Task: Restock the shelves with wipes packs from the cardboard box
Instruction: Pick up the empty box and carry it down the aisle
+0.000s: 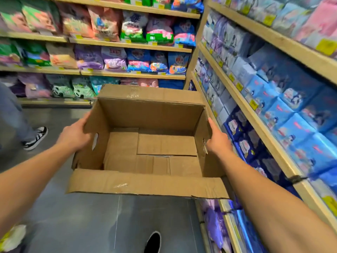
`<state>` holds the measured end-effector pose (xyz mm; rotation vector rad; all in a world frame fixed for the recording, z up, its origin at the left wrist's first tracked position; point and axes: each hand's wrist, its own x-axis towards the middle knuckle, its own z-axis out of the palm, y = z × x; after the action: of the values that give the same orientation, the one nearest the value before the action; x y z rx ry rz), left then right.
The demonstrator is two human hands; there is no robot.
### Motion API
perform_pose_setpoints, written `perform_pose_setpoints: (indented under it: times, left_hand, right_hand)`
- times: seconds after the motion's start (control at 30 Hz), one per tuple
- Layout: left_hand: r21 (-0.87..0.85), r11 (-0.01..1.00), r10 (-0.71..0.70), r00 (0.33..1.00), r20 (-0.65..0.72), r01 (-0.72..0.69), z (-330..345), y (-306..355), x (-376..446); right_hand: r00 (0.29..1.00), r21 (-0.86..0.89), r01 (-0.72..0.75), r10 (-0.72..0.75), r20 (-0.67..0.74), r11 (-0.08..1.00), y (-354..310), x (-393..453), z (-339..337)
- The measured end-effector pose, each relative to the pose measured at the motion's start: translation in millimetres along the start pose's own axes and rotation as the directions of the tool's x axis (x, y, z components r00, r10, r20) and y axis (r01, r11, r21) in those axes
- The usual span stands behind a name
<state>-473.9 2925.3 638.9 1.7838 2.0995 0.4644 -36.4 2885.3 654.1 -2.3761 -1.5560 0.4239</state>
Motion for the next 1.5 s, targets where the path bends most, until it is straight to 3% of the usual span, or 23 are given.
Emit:
perform_pose_setpoints:
  times: [0.33, 0.6, 0.83, 1.17, 1.5]
  left_hand:
    - [-0.066, 0.996, -0.057, 0.998, 0.033, 0.059, 27, 39, 161]
    - [-0.133, 0.991, -0.020, 0.996, 0.088, 0.032, 43, 48, 343]
    - [-0.068, 0.997, -0.025, 0.995, 0.096, 0.031, 36, 63, 476]
    - [-0.116, 0.987, -0.096, 0.988, 0.124, 0.111, 86, 101, 616]
    - [-0.077, 0.973, -0.206, 0.970, 0.130, 0.217, 145, 147, 740]
  right_hand:
    - [0.999, -0.048, 0.032, -0.031, 0.025, 0.998, -54, 166, 8]
    - [1.000, -0.057, 0.018, -0.017, 0.015, 0.998, -128, 307, 34]
    - [1.000, -0.087, -0.014, 0.014, -0.003, 0.996, -189, 420, 53]
    - [1.000, -0.048, -0.002, 0.003, 0.028, 0.999, -207, 595, 98]
    - [0.988, -0.002, -0.014, 0.014, 0.155, 1.000, -217, 760, 121]
